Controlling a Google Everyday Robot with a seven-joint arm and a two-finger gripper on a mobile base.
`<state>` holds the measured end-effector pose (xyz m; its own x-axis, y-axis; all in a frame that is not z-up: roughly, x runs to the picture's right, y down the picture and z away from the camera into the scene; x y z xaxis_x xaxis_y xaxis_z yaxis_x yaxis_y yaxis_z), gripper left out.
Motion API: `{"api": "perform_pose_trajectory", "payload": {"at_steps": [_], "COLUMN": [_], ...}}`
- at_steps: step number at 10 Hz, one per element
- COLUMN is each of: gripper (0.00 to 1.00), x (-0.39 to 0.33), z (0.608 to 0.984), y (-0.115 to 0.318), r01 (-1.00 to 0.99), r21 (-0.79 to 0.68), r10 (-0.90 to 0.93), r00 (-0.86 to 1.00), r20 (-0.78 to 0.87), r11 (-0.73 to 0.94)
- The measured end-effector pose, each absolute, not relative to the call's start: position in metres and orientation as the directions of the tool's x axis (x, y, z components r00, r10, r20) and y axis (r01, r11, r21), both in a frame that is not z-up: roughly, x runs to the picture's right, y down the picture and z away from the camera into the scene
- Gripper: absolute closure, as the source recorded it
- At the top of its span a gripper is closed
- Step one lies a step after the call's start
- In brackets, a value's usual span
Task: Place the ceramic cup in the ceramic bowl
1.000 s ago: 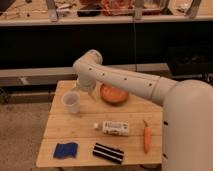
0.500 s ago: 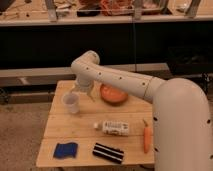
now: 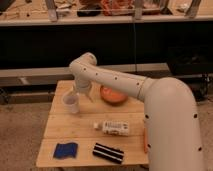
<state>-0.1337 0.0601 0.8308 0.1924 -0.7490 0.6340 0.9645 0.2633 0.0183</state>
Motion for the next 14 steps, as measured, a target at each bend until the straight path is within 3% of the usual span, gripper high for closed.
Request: {"api": "perform_pose_trajectory", "payload": {"at_steps": [14], "gripper": [0.21], "x": [-0.139], "z": [0.867], "y": [0.084], "r01": [0.988], "r21": [0.078], "r10": [-0.71], "r00": [0.038], "r20": [0.703], "r11": [0.131]}}
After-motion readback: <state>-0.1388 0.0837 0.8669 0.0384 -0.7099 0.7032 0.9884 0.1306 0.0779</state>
